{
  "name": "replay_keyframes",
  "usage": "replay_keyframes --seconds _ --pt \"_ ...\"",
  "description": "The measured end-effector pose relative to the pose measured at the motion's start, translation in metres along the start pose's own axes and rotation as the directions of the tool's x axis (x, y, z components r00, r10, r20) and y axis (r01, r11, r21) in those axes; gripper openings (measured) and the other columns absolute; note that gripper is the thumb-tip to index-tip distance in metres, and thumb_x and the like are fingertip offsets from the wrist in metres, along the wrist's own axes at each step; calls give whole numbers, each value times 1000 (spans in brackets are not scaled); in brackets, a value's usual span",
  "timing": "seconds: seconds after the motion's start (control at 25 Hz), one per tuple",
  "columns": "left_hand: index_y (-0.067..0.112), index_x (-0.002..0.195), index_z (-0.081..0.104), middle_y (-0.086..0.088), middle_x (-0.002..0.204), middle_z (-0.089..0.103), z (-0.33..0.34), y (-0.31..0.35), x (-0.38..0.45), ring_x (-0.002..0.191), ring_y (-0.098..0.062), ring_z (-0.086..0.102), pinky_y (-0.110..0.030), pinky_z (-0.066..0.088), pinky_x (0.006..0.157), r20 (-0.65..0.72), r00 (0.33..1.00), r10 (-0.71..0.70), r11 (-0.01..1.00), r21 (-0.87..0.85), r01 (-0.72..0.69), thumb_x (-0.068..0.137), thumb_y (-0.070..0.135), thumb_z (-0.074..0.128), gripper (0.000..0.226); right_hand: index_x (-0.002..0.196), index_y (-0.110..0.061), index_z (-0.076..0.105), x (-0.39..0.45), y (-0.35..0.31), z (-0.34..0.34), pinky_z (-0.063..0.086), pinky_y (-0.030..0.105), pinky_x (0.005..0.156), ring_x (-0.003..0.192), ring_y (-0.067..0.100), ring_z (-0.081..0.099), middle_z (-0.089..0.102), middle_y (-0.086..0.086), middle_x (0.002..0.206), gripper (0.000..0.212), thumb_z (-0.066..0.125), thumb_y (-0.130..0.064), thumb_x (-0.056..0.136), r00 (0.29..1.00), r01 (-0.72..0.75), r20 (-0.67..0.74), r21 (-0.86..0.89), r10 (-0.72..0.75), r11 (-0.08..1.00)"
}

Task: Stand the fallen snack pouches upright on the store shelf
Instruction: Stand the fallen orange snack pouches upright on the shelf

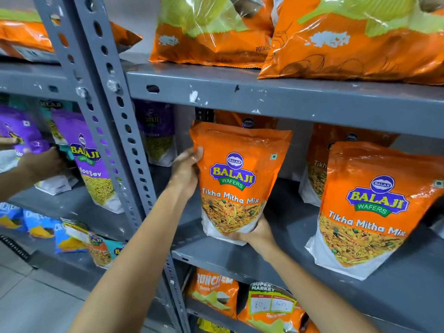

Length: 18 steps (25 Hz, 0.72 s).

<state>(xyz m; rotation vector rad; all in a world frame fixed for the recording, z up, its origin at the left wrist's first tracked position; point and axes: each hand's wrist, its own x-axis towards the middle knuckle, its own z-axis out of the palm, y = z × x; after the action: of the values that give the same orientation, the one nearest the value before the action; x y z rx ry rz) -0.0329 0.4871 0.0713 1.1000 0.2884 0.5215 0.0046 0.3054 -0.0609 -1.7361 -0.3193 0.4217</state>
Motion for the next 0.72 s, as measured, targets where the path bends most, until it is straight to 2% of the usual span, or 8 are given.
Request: replay_keyframes --seconds 0.08,0.24,0.36,0.4,0.48,0.6,0.72 --pt "16 84 62 -2 89 67 20 21 4 88 -24 64 -37 54 79 -123 990 69 997 46 -63 81 16 65 5 125 -21 46 1 -2 -1 49 49 95 112 24 57 62 6 122 94 89 -25 41 1000 -24 -6 28 24 999" --pt "23 72 63 1 88 69 33 45 12 93 -21 65 -41 54 88 -297 945 138 990 38 -133 75 10 70 15 123 -17 49 0 2 -3 50 49 94 112 26 58 63 9 119 91 87 -18 40 1000 -2 21 47 1 999" --pt "29 77 62 1 93 65 24 25 8 81 -15 62 -33 53 70 -384 905 186 982 55 -179 81 29 65 4 122 -20 48 3 5 -6 52 45 93 110 23 59 63 5 119 92 89 -24 40 999 -6 44 13 5 1000" --pt "32 82 61 3 94 64 21 10 3 81 -14 61 -31 51 69 -381 910 162 985 112 -129 82 42 60 10 121 -23 48 4 6 -6 52 42 92 108 20 59 63 2 118 92 90 -27 39 999 -14 46 -3 14 1000" --pt "32 101 60 1 109 65 9 -31 -11 93 -18 63 -38 52 82 -328 945 11 974 216 63 79 64 46 41 115 -30 50 5 7 -7 55 32 84 104 14 59 64 -5 112 88 91 -32 37 999 -26 44 -11 26 1000" --pt "22 118 58 -6 120 66 -16 -90 -39 104 -25 64 -45 50 93 -133 968 -214 964 134 231 67 75 43 75 99 -36 53 9 9 -10 53 19 70 99 10 61 66 -11 103 74 92 -27 37 998 -17 62 7 17 1000" --pt "24 115 59 -4 118 65 -35 -116 -46 100 -17 65 -30 53 77 -122 972 -201 957 187 221 68 68 44 66 94 -35 55 14 8 -12 51 15 65 97 11 62 66 -14 97 67 92 -22 39 996 -35 81 4 35 999"
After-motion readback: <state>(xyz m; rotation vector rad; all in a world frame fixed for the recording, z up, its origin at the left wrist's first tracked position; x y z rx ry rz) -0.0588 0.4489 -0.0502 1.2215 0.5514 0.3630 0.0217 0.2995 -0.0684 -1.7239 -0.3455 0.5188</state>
